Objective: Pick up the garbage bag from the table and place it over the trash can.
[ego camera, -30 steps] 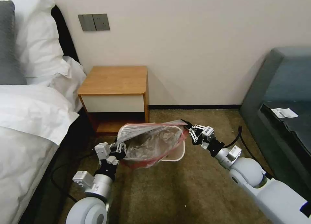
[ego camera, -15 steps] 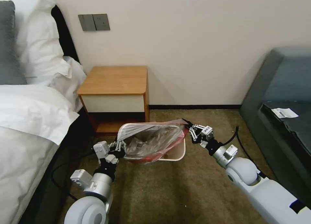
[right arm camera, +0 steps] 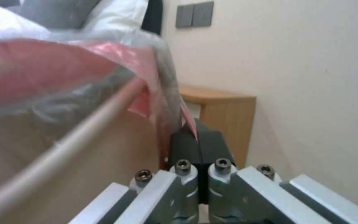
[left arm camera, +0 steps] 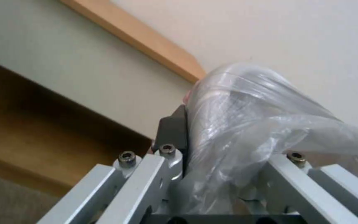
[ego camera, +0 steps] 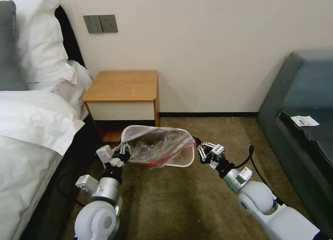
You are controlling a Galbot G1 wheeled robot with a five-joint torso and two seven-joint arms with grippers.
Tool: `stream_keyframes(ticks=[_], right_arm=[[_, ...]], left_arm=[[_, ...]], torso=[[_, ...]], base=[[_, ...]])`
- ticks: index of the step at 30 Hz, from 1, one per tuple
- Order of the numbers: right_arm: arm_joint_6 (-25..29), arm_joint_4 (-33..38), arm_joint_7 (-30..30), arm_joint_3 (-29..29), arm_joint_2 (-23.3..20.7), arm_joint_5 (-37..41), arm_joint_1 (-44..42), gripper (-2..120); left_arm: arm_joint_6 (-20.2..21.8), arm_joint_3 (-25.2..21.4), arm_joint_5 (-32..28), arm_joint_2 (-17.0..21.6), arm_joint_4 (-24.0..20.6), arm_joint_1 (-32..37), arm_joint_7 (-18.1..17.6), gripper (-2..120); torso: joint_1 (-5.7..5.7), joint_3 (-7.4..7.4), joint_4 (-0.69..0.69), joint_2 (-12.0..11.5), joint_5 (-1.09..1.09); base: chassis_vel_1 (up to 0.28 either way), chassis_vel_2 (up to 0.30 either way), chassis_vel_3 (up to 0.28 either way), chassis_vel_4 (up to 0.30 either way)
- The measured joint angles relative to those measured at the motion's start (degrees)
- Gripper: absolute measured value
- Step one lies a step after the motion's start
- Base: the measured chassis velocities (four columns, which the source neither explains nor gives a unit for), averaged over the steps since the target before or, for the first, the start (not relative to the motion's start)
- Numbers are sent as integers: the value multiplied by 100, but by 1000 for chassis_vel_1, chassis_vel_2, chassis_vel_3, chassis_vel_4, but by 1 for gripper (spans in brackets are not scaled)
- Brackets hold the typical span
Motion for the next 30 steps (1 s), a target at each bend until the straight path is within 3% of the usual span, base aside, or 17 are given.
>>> stream_keyframes(ticks=[2,7,9,13,23,25,27,30], right_arm=[[-13,38,18,16,10,-4,0,0],[-73,138,163,66,33,-18,-29,18],[-73,143,174,74,36,-18,-34,20],[-74,218,273,150,73,-1,-69,42],[-188,552,534,282,287,233,-86,74],[-499,1128,882,164,454,942,-284,93],[-581,1251,972,107,483,1116,-308,96],[-1035,1815,1452,-176,614,2103,-324,100]], left_arm=[[-6,1,0,-2,40,-44,-7,12],[-62,-4,-2,-2,225,-154,-60,12],[-63,-6,-2,0,237,-160,-61,12],[-55,-1,9,34,376,-211,-71,12],[-90,11,93,23,522,-254,-86,12],[-195,0,183,16,684,-327,-86,12],[-210,1,199,9,698,-335,-85,12],[-269,24,278,-21,731,-362,-68,12]], torso=[[0,0,0,0,0],[0,0,1,0,-2],[0,0,0,0,-2],[0,0,0,0,0],[0,0,0,0,0],[0,0,0,0,0],[0,0,0,0,0],[0,0,0,0,-1]], base=[[0,0,0,0],[0,0,0,0],[0,0,0,0],[0,0,0,0],[0,0,0,0],[0,0,0,0],[0,0,0,0],[0,0,0,0]])
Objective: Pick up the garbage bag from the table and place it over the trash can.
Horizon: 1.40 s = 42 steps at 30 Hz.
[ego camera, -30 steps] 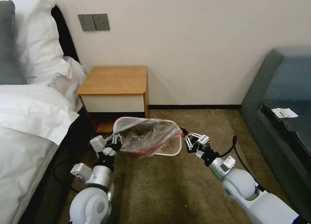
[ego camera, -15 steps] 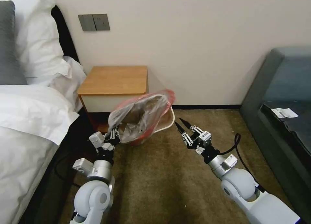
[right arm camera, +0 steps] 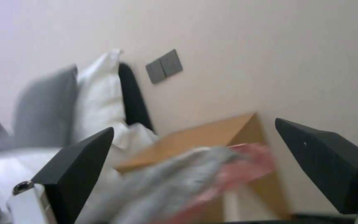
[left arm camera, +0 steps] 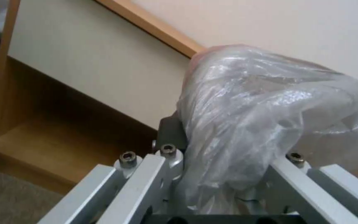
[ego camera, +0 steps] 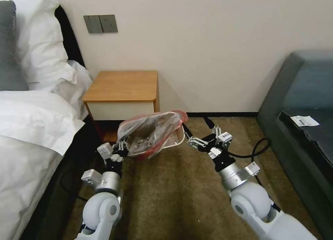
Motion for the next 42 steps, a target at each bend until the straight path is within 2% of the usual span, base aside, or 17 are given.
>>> stream_keyframes(ticks=[1,4,8,16,26,29,32,33,35,36,39,40,42], right_arm=[[0,0,0,0,0,0,0,100],[-488,323,482,-332,146,942,149,100],[-709,265,927,-657,326,1268,338,100],[-894,112,1274,-883,668,1383,423,97],[-877,-224,1279,-832,773,1309,612,95],[-861,-332,1275,-838,811,1305,685,90],[-842,-427,1239,-871,872,1291,750,76],[-842,-427,1239,-871,872,1291,750,76],[-835,-440,1207,-883,885,1281,766,65],[-835,-440,1207,-883,885,1281,766,65],[-819,-435,1179,-871,867,1261,767,50],[-819,-435,1179,-871,867,1261,767,50],[-811,-411,1174,-851,845,1257,767,42]], left_arm=[[0,0,0,0,0,0,0,12],[-101,36,150,-53,8,-35,35,12],[-154,52,218,-119,8,-70,58,12],[-174,46,247,-138,-6,-89,65,12],[-210,46,320,-174,-228,78,96,12],[-219,39,327,-183,-270,138,101,12],[-232,16,332,-186,-315,176,101,12],[-232,16,332,-186,-315,176,101,12],[-235,12,331,-187,-330,177,101,12],[-235,12,331,-187,-330,177,101,12],[-235,12,330,-195,-330,168,100,12],[-235,12,330,-195,-330,168,100,12],[-235,14,330,-197,-316,160,98,12]], torso=[[0,0,0,0,0],[0,0,0,0,0],[0,0,1,0,0],[0,1,0,-1,1],[0,1,0,0,1],[0,0,0,0,1],[0,0,0,0,1],[0,0,0,0,1],[0,0,0,0,1],[0,0,0,0,1],[0,0,0,0,1],[0,0,0,0,1],[0,0,0,0,2]], base=[[0,0,0,0],[0,0,0,0],[0,0,0,0],[0,0,0,0],[0,0,0,0],[0,0,0,0],[0,0,0,0],[0,0,0,0],[0,0,0,0],[0,0,0,0],[0,0,0,0],[0,0,0,0],[0,0,0,0]])
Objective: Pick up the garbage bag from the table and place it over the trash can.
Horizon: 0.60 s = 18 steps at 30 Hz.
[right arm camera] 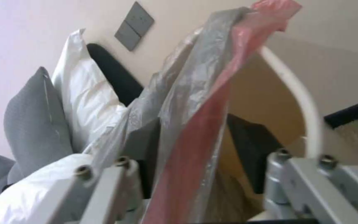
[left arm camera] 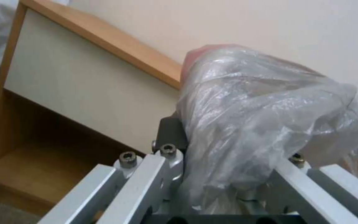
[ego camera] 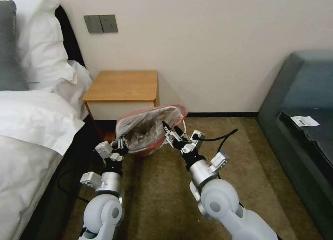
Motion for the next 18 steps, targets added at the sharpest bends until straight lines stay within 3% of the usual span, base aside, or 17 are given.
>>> stream_keyframes(ticks=[8,11,18], right_arm=[[15,23,-29,36,-18,-42,27,18],[41,8,-54,49,-13,-112,38,0],[69,9,-105,49,-22,-192,34,0]], left_arm=[[0,25,4,-28,28,-46,-6,12],[11,27,6,-26,33,-53,-9,12],[12,11,2,-8,60,-63,-35,12]], torso=[[0,0,0,0,0],[0,0,0,0,0],[0,0,0,0,0]], base=[[0,0,0,0],[0,0,0,0],[0,0,0,0]])
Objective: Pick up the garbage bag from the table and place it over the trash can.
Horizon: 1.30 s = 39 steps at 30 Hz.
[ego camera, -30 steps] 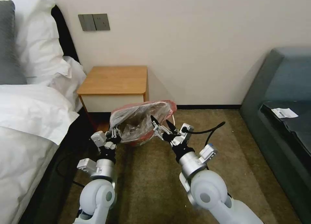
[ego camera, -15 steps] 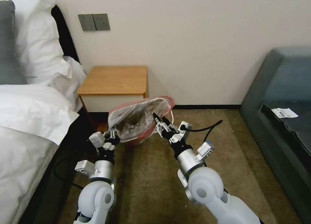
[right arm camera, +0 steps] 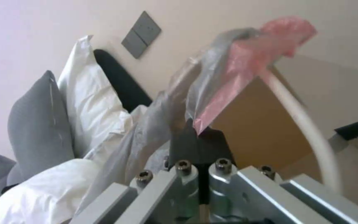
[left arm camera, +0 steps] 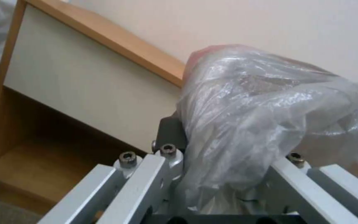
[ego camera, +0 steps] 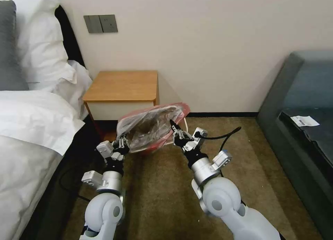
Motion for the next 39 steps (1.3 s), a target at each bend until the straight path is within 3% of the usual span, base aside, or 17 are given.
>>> stream_keyframes(ticks=[22,39], right_arm=[[134,371,-143,250,-238,-434,-446,0],[272,312,-254,507,-290,-808,-669,0]], left_arm=[[95,-132,-280,46,177,-258,-151,12],[301,-211,-819,78,-78,-176,-321,12]], torso=[[0,0,0,0,0],[0,0,0,0,0]], base=[[0,0,0,0],[0,0,0,0]])
